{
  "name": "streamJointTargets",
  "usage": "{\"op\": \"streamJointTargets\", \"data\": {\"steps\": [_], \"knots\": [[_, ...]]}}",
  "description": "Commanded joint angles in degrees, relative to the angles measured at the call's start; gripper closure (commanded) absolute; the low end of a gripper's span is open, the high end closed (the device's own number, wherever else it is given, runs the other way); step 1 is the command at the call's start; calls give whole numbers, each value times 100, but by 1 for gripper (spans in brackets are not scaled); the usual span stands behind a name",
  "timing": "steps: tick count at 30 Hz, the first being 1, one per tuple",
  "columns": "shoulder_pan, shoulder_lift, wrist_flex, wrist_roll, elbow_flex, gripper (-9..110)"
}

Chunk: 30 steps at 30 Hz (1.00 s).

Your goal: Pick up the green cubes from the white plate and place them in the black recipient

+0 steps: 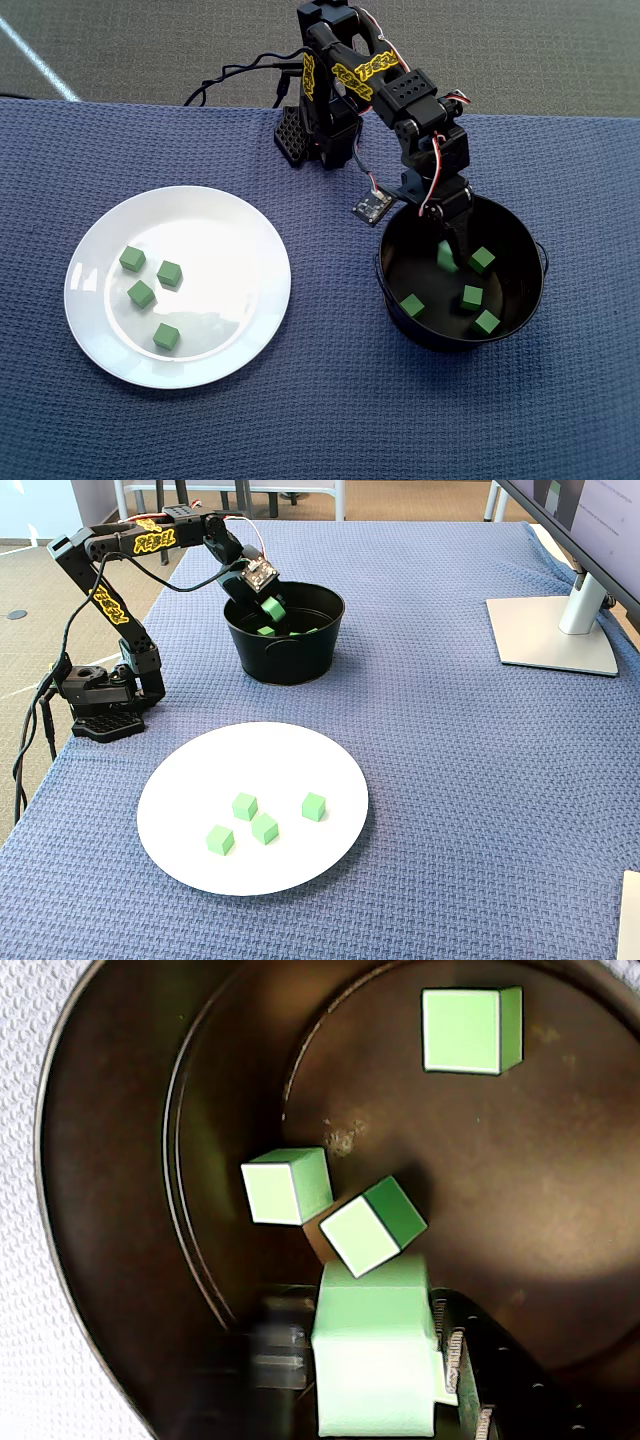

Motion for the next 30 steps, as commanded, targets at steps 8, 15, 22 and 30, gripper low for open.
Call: {"op": "streamJointTargets", "data": {"steps": [8,15,22,30], "knots": [[773,308,703,-149,-879,52],[3234,-352,1696,-404,-2514,72],[5300,-949,1617,-633,-2435,82],[6864,-1521,958,-1072,-1512,77]]}}
